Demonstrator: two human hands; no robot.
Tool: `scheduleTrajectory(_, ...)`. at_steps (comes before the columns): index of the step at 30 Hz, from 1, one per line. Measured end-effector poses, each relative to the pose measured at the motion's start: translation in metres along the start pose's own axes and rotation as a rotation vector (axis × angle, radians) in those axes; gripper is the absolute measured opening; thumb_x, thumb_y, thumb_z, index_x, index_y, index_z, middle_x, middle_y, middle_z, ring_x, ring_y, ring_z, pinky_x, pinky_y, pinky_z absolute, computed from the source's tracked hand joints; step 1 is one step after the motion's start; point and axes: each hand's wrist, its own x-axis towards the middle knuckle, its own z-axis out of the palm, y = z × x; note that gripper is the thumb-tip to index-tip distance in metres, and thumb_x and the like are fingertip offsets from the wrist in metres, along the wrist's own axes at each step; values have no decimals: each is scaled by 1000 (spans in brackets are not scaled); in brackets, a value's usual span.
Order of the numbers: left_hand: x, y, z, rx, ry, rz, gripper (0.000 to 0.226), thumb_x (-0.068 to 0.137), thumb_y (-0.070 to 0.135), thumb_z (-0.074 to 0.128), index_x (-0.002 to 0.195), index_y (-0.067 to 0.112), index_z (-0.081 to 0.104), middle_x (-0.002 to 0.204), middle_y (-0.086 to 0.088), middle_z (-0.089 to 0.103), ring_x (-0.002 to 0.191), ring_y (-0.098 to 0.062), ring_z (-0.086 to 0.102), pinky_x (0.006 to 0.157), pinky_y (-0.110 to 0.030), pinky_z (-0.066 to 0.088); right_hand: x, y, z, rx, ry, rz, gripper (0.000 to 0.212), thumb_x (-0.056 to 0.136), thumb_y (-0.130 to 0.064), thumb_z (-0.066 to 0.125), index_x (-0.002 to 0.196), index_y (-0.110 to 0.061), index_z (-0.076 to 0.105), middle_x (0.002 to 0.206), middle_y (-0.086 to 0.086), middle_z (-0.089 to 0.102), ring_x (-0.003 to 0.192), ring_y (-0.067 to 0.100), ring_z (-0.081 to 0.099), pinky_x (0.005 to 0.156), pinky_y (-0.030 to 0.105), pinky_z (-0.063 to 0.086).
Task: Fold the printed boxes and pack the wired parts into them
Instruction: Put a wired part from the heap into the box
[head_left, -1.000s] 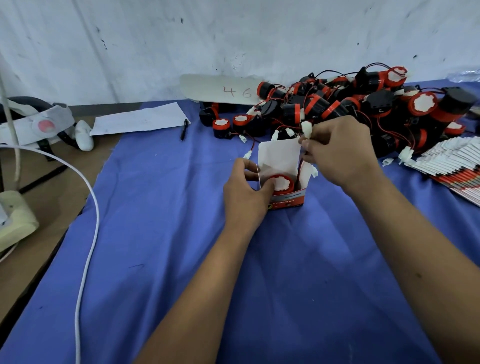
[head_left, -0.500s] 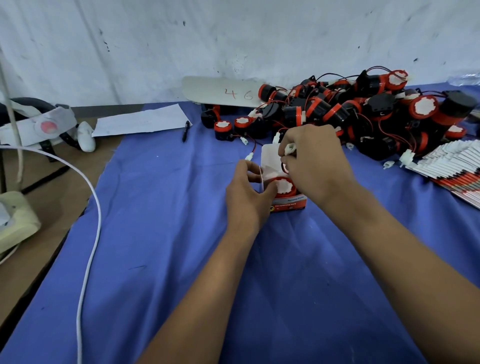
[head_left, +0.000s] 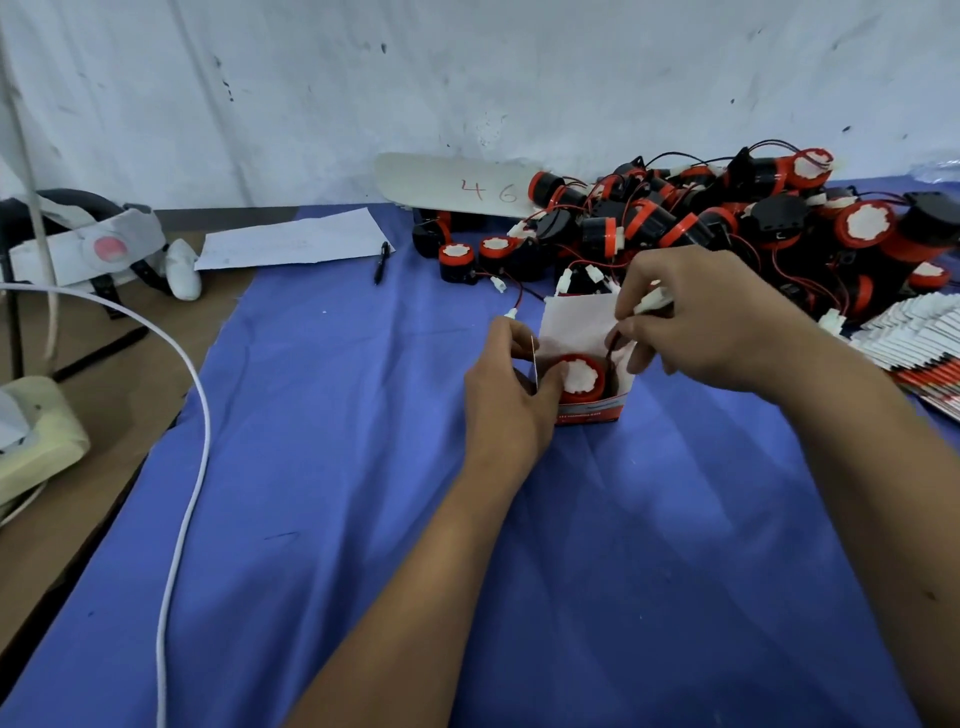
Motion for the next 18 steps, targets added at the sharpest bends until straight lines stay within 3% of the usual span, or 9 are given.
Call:
scheduleTrajectory(4, 0, -1, -1, -10, -1, 75, 34, 87, 14, 79, 94, 23, 47, 84, 7, 57, 67, -21, 51, 57, -25, 43, -5, 3, -18, -32, -22, 7, 22, 91, 3, 59, 86, -18, 63, 60, -6, 71, 52, 4, 68, 47, 16, 49)
scheduleTrajectory(8, 1, -2, 0, -44, -1, 65, 33, 88, 15, 80, 95, 24, 48, 88, 9, 60, 65, -22, 50, 60, -31, 46, -9, 2, -27, -89, -130, -38, 23, 92, 0, 60, 86, -21, 67, 68, -6, 74, 59, 7, 72, 60, 28, 55)
scheduleTrajectory(13, 0, -2, -1, -59, -11, 65, 32, 89, 13, 77, 95, 26, 48, 91, 11, 60, 67, -24, 54, 60, -37, 50, -11, -1, -29, -161, -244, -146, 18, 93, -10, 66, 85, -26, 66, 67, -41, 60, 65, 4, 72, 74, 28, 50)
scheduleTrajectory(18, 0, -1, 0, -48, -4, 50, 29, 90, 14, 77, 96, 24, 50, 89, 12, 62, 65, -23, 55, 58, -35, 51, -9, -4, -23, -176, -315, -162, 20, 93, -8, 66, 84, -25, 66, 60, -26, 66, 62, 4, 72, 77, 39, 57)
